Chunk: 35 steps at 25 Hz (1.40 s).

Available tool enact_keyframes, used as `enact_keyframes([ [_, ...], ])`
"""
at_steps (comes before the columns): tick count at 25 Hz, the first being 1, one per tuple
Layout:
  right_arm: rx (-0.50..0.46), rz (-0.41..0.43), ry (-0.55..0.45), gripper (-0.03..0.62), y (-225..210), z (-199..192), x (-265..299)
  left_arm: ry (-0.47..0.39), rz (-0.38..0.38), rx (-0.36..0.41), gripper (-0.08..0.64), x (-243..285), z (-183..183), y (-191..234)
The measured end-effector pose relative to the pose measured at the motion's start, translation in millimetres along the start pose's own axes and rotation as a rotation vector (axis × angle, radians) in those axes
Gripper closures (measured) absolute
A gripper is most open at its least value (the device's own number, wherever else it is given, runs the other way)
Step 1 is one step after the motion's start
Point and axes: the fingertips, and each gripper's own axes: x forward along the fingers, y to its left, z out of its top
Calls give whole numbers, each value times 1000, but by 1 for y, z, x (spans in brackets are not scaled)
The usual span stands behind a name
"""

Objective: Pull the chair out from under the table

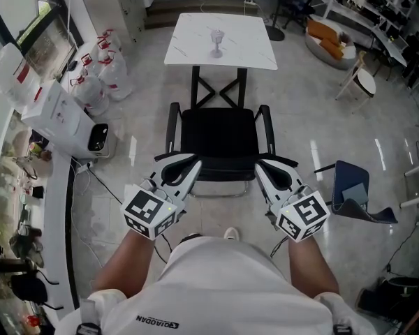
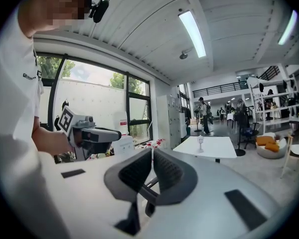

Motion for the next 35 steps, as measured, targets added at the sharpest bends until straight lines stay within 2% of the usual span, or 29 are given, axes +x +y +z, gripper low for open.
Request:
enact_keyframes([
  [7, 6, -1, -10, 586, -2, -2, 0, 17, 2, 38, 552, 3, -3, -3],
  [18, 6, 16, 37, 588, 3, -16, 2, 33, 33, 10, 552, 3, -7, 1],
  [24, 2, 22, 41, 588, 4, -16, 4, 52, 34, 70, 552, 4, -10, -2],
  [35, 2, 17, 50, 588, 5, -19, 6, 44, 24, 56, 552, 4, -10, -3],
])
